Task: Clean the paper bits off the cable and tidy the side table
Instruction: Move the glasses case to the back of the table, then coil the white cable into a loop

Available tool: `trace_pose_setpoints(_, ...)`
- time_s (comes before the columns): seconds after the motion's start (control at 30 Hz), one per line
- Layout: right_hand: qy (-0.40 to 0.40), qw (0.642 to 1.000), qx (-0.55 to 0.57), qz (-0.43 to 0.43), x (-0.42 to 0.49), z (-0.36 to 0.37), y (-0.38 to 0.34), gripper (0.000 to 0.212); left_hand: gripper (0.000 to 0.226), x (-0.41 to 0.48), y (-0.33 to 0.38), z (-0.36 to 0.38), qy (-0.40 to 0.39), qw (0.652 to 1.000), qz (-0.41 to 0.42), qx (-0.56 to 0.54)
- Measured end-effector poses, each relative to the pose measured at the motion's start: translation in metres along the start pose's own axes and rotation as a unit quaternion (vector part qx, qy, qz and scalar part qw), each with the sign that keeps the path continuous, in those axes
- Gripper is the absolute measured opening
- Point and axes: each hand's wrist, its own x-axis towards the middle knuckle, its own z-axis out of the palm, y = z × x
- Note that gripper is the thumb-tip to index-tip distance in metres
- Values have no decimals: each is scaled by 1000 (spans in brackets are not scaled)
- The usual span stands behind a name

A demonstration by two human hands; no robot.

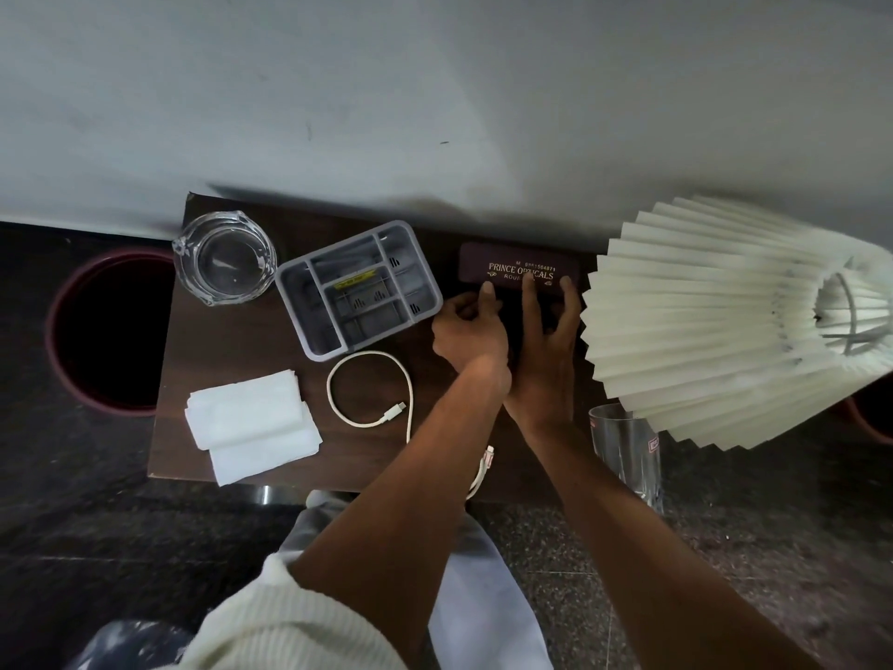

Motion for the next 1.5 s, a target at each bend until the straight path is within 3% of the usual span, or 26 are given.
trace_pose_setpoints(0.13, 24, 999, 32, -17, -16, -2, 3, 77, 20, -9, -5, -15, -23, 1000, 2, 19)
trace_pose_setpoints(0.27, 70, 994, 83, -26, -48, -1, 5, 43, 15, -23, -6, -47, -47, 998, -16, -48)
trace_pose_setpoints(0.4, 21, 988, 96, -115, -78, 2, -11, 28, 16, -25, -2, -112, -13, 995, -7, -101)
trace_pose_setpoints(0.53, -55, 972, 0, -227, -89, 22, -44, 37, 15, -26, 1, -186, 52, 990, -10, -133)
trace_pose_setpoints(0.63, -104, 963, -119, -219, -88, 32, -63, 39, 14, -33, 3, -227, 67, 987, -17, -142)
trace_pose_setpoints(0.8, -93, 947, -201, -234, -90, 33, -67, 17, 18, -57, 6, -266, 31, 993, -16, -110)
trace_pose_setpoints(0.93, -99, 898, -265, -338, -90, 29, -60, 28, 19, -84, 1, -274, 3, 992, -9, -122)
trace_pose_setpoints(1.07, -120, 889, -276, -344, -92, 29, -59, 24, 19, -98, -14, -273, 6, 991, -20, -129)
trace_pose_setpoints(1.13, -144, 909, -211, -330, -101, 29, -57, 13, 18, -104, -24, -273, 5, 992, -36, -117)
trace_pose_setpoints(1.23, -180, 953, -6, -243, -130, 8, -69, 6, 18, -108, -31, -271, 22, 993, -51, -100)
trace_pose_setpoints(1.33, -177, 951, 177, -182, -166, -30, -79, 3, 31, -125, -20, -270, -43, 992, -69, -94)
trace_pose_setpoints(1.43, -184, 937, 217, -204, -199, -80, -84, 5, 34, -166, -2, -276, -139, 989, 11, -56)
trace_pose_setpoints(1.5, -184, 933, 222, -215, -210, -112, -89, 9, 24, -198, 13, -279, -143, 985, 94, -3)
